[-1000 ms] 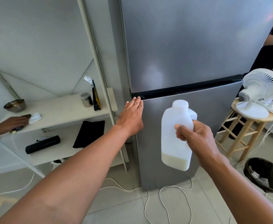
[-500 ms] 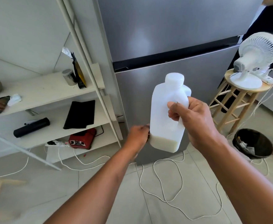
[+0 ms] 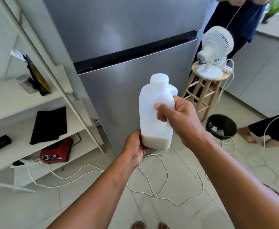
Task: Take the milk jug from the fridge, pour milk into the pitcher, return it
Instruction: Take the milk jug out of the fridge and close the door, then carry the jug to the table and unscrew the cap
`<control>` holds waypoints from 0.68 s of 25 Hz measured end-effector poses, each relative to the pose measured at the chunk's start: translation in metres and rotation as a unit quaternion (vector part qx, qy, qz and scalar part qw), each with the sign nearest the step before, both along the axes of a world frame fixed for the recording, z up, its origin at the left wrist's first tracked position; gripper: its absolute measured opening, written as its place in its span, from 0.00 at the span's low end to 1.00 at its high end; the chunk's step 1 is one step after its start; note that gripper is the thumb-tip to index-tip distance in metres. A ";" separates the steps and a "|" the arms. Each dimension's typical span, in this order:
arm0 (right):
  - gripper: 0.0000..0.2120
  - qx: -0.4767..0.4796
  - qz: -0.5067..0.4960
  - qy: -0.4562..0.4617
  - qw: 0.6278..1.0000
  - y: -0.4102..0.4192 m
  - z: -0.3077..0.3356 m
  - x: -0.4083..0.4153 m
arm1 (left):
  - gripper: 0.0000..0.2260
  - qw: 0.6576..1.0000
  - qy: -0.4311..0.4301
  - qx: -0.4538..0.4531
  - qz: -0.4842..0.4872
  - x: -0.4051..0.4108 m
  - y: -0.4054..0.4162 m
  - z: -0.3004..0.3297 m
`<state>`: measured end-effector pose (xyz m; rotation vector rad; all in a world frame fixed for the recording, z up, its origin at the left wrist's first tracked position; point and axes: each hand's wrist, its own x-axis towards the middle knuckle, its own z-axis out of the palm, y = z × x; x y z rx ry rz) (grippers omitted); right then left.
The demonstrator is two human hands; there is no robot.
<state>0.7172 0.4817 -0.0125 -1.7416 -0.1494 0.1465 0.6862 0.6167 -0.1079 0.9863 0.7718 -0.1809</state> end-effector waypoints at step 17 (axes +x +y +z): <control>0.13 -0.102 -0.314 0.015 0.944 -0.144 0.008 -0.111 | 0.13 0.926 -0.038 0.041 -0.374 0.003 -0.150 0.003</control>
